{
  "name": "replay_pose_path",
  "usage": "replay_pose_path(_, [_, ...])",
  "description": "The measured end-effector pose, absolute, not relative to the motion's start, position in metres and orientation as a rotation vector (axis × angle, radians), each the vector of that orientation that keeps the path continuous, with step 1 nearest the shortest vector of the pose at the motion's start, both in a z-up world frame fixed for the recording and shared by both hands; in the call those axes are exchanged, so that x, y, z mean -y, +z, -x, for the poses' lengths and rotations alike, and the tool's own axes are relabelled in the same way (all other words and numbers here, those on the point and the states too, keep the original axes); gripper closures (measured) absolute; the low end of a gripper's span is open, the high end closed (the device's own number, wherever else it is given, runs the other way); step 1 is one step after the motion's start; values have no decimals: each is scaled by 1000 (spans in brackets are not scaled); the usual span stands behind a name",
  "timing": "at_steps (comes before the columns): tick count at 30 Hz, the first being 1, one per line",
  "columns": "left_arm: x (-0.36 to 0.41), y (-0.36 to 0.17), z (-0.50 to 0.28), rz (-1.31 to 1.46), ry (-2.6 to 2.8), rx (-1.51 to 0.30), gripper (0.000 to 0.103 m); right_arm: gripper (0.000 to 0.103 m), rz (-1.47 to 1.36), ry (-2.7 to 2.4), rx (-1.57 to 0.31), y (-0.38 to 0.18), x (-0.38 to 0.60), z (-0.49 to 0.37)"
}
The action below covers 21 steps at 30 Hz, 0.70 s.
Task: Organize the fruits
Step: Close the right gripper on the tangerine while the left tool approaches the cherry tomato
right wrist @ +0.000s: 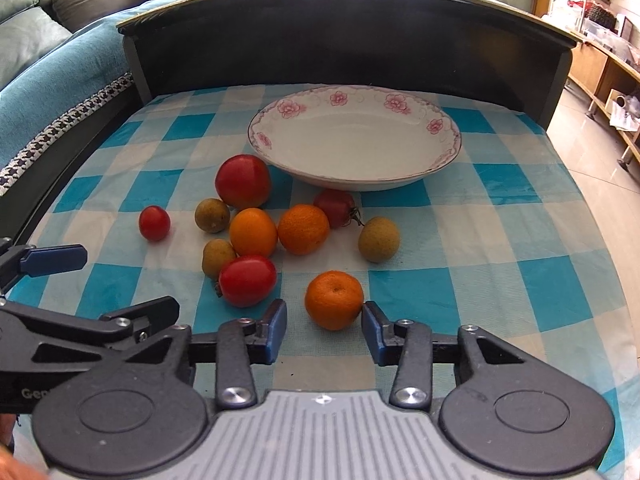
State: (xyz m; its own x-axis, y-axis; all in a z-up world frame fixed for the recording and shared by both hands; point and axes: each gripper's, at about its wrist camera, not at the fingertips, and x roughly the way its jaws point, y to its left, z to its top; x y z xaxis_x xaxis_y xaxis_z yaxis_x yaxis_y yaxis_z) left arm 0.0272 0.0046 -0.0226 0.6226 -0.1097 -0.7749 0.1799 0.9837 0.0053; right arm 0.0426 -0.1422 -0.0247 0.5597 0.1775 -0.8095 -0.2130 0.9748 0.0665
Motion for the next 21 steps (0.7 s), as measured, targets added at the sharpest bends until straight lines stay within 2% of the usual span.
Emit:
replay_pose_path(3, [-3, -24, -27, -82, -195, -893, 10, 74, 67, 244, -941, -27, 141, -43])
replay_pose_path(8, [0, -26, -25, -96, -221, -902, 15, 75, 17, 270, -952, -26, 148, -46])
replay_pose_path(21, [-5, -23, -27, -97, -238, -879, 16, 76, 23, 289, -959, -19, 164, -25])
